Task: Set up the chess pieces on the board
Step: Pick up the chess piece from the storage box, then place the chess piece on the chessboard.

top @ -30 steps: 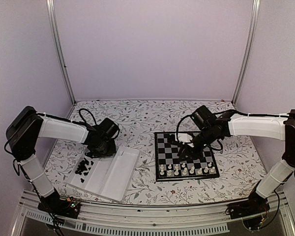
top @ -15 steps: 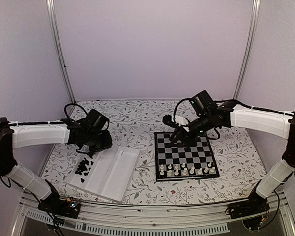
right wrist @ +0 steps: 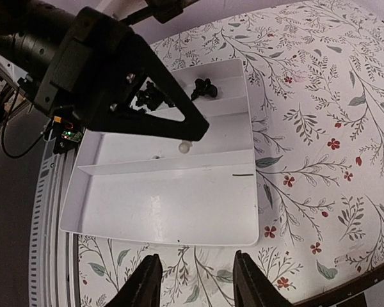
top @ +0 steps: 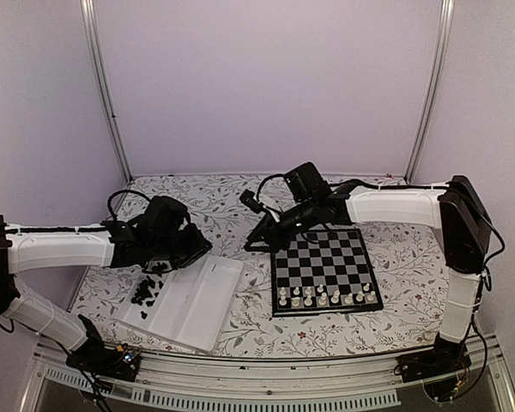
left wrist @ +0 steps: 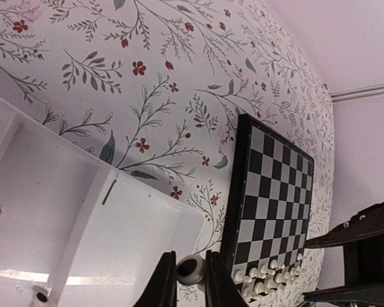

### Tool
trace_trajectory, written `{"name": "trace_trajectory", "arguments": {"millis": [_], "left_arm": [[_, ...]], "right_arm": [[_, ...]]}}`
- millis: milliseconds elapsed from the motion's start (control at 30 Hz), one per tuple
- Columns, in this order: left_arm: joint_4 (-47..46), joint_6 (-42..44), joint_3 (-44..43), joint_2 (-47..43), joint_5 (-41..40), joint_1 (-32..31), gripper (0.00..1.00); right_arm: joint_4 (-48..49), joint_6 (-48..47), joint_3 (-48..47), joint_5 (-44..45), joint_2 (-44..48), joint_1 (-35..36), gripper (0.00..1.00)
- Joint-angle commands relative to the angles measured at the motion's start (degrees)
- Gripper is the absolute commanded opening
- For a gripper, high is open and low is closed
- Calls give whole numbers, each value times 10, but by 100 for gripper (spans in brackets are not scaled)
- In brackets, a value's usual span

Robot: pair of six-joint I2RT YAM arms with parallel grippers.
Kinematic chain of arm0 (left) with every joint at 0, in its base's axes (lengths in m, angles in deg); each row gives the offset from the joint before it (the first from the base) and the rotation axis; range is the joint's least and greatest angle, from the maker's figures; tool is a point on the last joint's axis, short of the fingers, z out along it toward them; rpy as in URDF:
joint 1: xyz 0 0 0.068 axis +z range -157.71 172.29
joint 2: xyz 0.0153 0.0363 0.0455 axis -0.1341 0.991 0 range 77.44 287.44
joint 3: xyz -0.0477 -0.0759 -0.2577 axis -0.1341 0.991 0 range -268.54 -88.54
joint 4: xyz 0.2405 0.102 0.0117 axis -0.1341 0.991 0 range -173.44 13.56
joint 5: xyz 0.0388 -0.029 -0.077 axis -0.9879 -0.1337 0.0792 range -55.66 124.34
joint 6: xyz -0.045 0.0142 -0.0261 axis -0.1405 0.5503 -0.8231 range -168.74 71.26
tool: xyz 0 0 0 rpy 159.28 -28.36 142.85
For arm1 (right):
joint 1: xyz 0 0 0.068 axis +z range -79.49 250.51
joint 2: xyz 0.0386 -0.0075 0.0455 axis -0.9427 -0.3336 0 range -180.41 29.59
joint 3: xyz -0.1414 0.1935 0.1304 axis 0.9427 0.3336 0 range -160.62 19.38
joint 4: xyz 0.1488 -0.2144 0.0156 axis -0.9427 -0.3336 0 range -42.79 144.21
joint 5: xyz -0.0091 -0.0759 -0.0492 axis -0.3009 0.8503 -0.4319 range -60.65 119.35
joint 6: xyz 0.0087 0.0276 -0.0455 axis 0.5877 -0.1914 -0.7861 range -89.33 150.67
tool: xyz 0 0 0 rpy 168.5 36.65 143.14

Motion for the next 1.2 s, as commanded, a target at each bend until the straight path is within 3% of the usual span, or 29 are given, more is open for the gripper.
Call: {"name": "trace_trajectory", "arguments": {"millis": [0,333,1167], "left_arm": [[-76,-51,13,-2,13,-17,15],[-128,-79,8,26,39,-28,15],[-132,-90,18,17,8,-28,15]], "right_arm": [[44,61,-57,-24,-36,12,42],[14,92,-145,-30,-113,13,47],[17,95,-129,-53,-125,40,47]]}}
